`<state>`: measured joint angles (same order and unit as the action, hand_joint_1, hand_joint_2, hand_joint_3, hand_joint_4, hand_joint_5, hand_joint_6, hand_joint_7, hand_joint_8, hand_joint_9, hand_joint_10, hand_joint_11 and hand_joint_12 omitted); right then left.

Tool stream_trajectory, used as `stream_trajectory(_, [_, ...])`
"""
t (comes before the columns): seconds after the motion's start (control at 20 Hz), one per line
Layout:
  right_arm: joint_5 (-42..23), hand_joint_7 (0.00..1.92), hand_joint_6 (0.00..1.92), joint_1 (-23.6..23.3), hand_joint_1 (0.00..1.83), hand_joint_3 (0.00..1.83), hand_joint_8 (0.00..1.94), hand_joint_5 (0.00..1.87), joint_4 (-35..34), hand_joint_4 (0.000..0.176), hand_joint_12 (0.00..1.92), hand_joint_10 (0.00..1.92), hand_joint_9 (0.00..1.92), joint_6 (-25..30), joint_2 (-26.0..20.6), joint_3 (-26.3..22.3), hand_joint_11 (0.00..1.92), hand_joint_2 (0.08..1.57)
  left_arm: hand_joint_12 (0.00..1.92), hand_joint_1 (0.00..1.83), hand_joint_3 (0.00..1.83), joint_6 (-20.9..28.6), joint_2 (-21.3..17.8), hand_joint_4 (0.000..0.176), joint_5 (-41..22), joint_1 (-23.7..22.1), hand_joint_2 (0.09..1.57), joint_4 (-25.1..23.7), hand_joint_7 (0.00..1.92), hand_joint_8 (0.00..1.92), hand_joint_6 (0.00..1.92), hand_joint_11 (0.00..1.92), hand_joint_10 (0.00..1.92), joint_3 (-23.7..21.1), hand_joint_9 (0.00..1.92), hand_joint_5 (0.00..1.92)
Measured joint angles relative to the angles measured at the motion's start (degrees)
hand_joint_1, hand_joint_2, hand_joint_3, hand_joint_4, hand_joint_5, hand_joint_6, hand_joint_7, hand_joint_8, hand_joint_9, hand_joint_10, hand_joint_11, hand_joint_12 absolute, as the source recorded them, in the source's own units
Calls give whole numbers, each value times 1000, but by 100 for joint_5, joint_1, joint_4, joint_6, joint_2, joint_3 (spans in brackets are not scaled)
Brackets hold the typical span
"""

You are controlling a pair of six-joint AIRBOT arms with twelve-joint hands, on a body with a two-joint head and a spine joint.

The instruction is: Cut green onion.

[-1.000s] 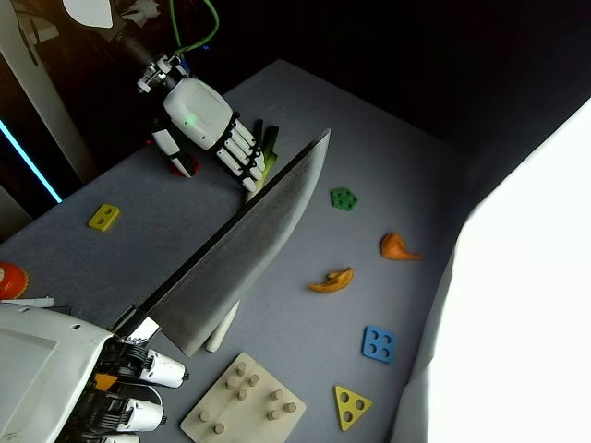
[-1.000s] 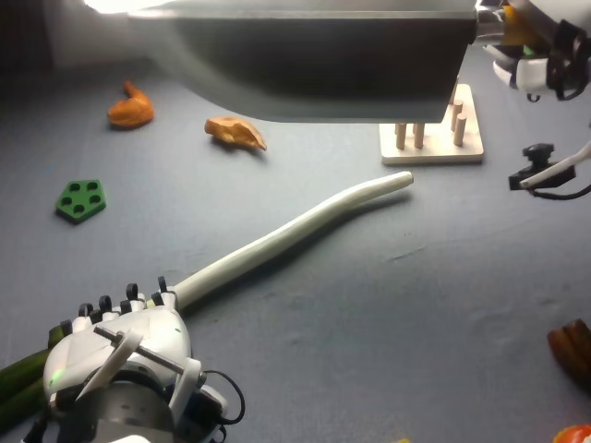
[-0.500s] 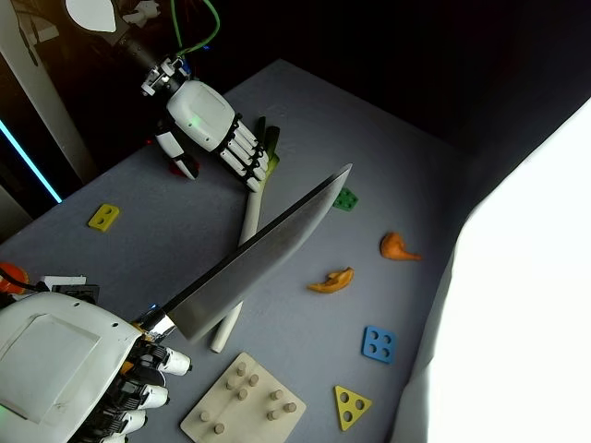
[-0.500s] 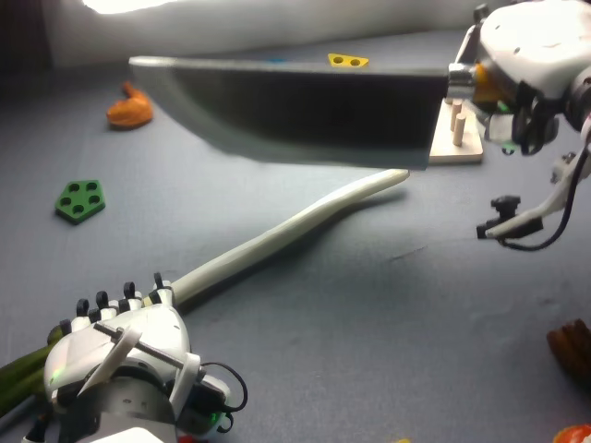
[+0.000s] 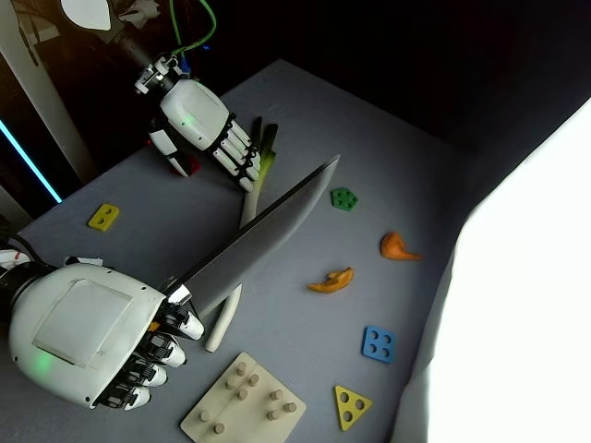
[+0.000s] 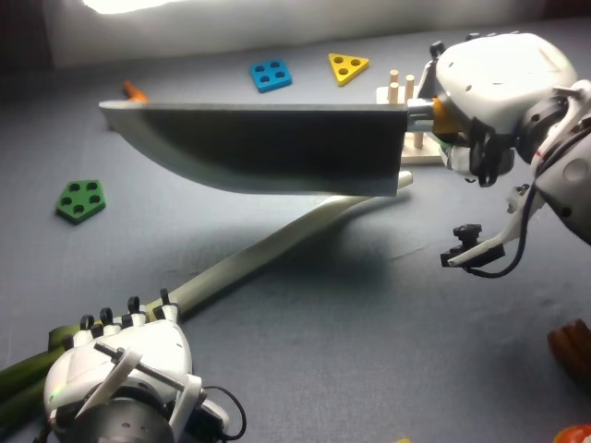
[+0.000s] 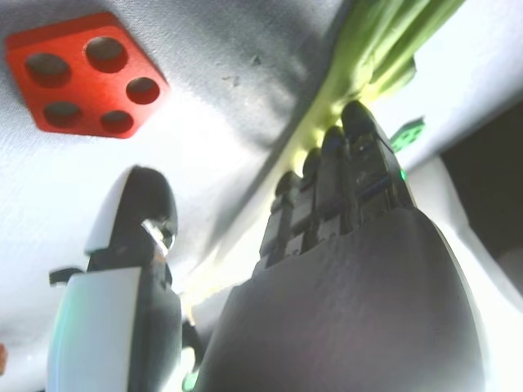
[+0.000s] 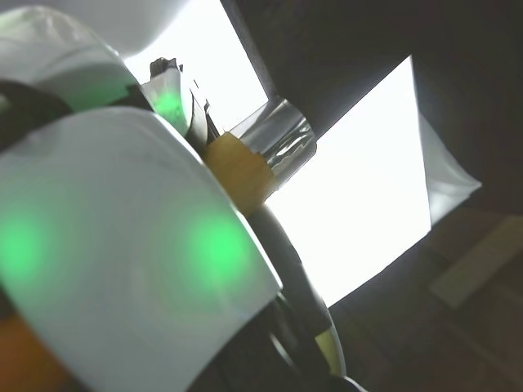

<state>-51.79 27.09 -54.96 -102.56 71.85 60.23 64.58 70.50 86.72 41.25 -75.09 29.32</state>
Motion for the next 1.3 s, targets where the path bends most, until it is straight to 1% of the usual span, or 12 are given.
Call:
stream_trajectory(0.15, [-50, 1594, 1921, 0, 1541, 382, 1941, 1356, 7, 176, 1921, 1921, 1671, -17, 74, 46, 1721, 1013, 342, 747, 16, 0, 0, 32, 0, 0, 1313, 15, 25, 3, 1, 0, 3, 0, 45, 29])
stream_trajectory(0.2, [-72, 1598, 1921, 7, 1530, 381, 1941, 1387, 7, 176, 1921, 1921, 1669, -20, 90, 55, 1726, 1012, 423, 761, 10, 0, 0, 26, -4, 0, 1303, 17, 29, 2, 3, 0, 2, 0, 44, 37])
stream_trajectory(0.35, [-101, 1609, 1921, 87, 1530, 381, 1941, 1432, -15, 176, 1921, 1921, 1676, -17, 151, 96, 1735, 1024, 482, 706, 18, 2, 0, 23, -4, 0, 1323, 20, 16, 4, 2, 0, 5, 0, 47, 23])
stream_trajectory(0.45, [-107, 1591, 1921, 96, 1533, 376, 1941, 1402, 9, 176, 1921, 1921, 1664, -2, 155, 136, 1732, 1028, 497, 739, 15, 2, 0, 16, -4, 0, 1318, 22, 26, 5, 7, 0, 6, 2, 53, 38])
stream_trajectory(0.5, [-109, 1588, 1921, 96, 1524, 376, 1941, 1399, 9, 176, 1921, 1921, 1658, 0, 155, 136, 1716, 1031, 421, 648, 31, 2, 0, 19, -2, 0, 1356, 22, 4, 0, 1, 0, 4, 2, 30, 7])
stream_trajectory(0.8, [-92, 1599, 1921, 103, 1524, 368, 1941, 1384, 7, 176, 1921, 1921, 1674, 0, 155, 136, 1730, 1041, 377, 666, 23, 2, 0, 20, -9, 0, 1350, 24, 16, 0, 4, 0, 4, 2, 45, 29])
stream_trajectory(0.9, [-90, 1589, 1921, 111, 1539, 358, 1941, 1388, -2, 176, 1921, 1921, 1661, 0, 155, 136, 1720, 1027, 447, 693, 13, 2, 0, 16, -13, 0, 1335, 26, 22, 1, 2, 0, 9, 7, 68, 16])
stream_trajectory(0.95, [-114, 1583, 1921, 142, 1520, 362, 1941, 1379, 4, 176, 1921, 1921, 1650, -4, 155, 136, 1708, 1036, 438, 682, 13, 2, 0, 21, -17, 0, 1336, 24, 23, 0, 1, 0, 2, 7, 59, 15])
stream_trajectory(1.0, [-109, 1583, 1921, 142, 1520, 362, 1941, 1379, 4, 176, 1921, 1921, 1650, -7, 155, 136, 1708, 1036, 438, 682, 13, 2, 0, 21, -17, 0, 1336, 24, 23, 0, 1, 0, 2, 7, 59, 15])
stream_trajectory(1.05, [-96, 1580, 1921, 151, 1519, 359, 1941, 1386, 9, 176, 1921, 1921, 1647, -17, 144, 136, 1706, 1032, 419, 606, 23, 2, 0, 18, -20, 0, 1360, 26, 10, 4, 0, 0, 3, 7, 47, 2])
stream_trajectory(1.15, [-68, 1602, 1921, 168, 1526, 362, 1941, 1399, 15, 176, 1921, 1921, 1675, -11, 109, 133, 1734, 1033, 392, 627, 21, 2, 0, 19, -26, 0, 1357, 24, 15, 5, 2, 0, 5, 7, 51, 5])
stream_trajectory(1.3, [-37, 1597, 1921, 208, 1521, 364, 1941, 1394, 57, 176, 1921, 1921, 1666, -13, 50, 116, 1719, 1035, 482, 581, 18, 2, 0, 22, -37, 0, 1358, 26, 0, 0, 0, 0, 5, 7, 60, 0])
